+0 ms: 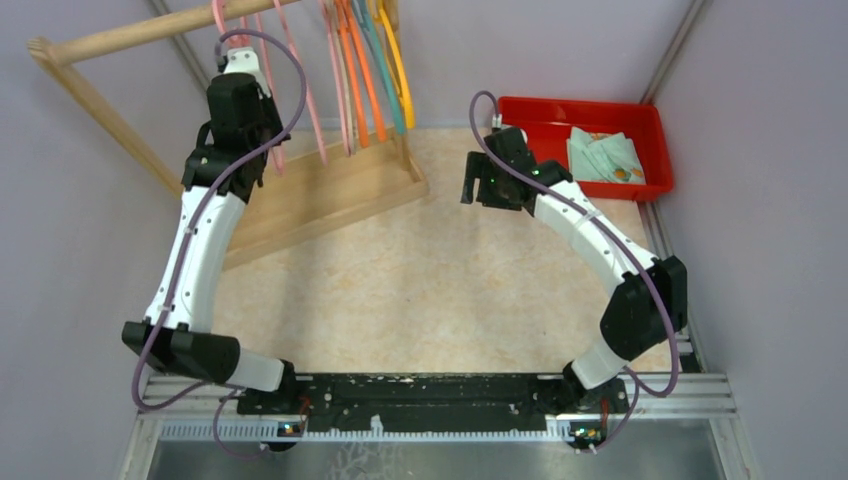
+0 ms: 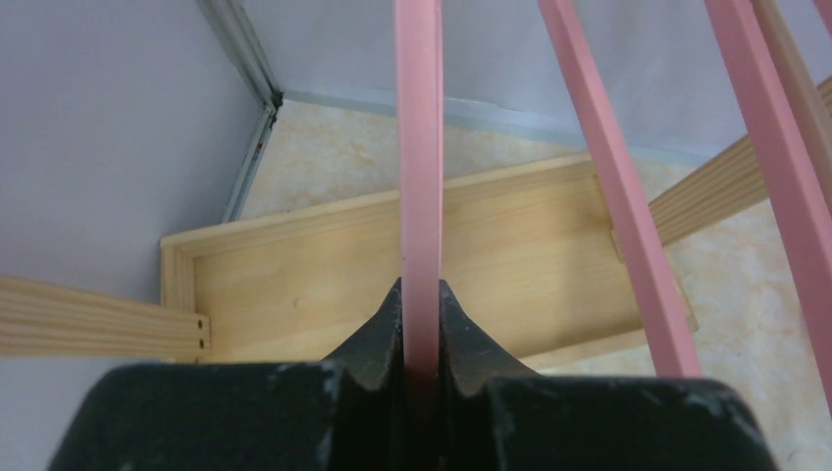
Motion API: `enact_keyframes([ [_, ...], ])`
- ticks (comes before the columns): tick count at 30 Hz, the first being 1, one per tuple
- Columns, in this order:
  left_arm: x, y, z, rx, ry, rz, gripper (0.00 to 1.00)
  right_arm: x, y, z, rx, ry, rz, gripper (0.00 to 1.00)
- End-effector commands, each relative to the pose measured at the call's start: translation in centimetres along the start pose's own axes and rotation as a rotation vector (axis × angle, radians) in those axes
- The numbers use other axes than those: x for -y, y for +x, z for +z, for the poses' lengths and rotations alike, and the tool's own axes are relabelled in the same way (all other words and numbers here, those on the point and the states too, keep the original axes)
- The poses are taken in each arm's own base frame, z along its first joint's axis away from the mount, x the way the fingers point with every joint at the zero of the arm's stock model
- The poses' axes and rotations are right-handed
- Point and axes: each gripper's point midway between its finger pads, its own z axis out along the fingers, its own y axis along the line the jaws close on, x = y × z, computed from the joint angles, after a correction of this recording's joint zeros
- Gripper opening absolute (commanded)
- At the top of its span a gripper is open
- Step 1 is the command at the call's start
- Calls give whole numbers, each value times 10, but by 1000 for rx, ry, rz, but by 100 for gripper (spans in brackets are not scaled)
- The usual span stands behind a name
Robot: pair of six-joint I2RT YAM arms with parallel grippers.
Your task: Organize the hangers
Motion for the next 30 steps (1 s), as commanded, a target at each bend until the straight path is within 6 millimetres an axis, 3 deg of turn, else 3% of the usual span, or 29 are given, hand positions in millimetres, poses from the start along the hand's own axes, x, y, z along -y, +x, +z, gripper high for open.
enact_keyframes([
  [1,3,-34,11,66,56,-8,0,-3,-30,-17,90,-13,4,76],
  [8,-1,-31,34,24,76,-45,0,3,-31,-15,83,0,15,76],
  [15,9,12,50,-102,112,-54,1,8,-29,-10,72,15,14,76],
  [21,5,35,44,-142,103,-49,30,7,-22,-6,50,4,11,76],
  [26,0,52,37,-184,94,-36,40,6,-20,-6,43,-2,8,76],
  [30,0,50,28,-158,116,-37,39,7,-17,-6,39,-6,8,76],
])
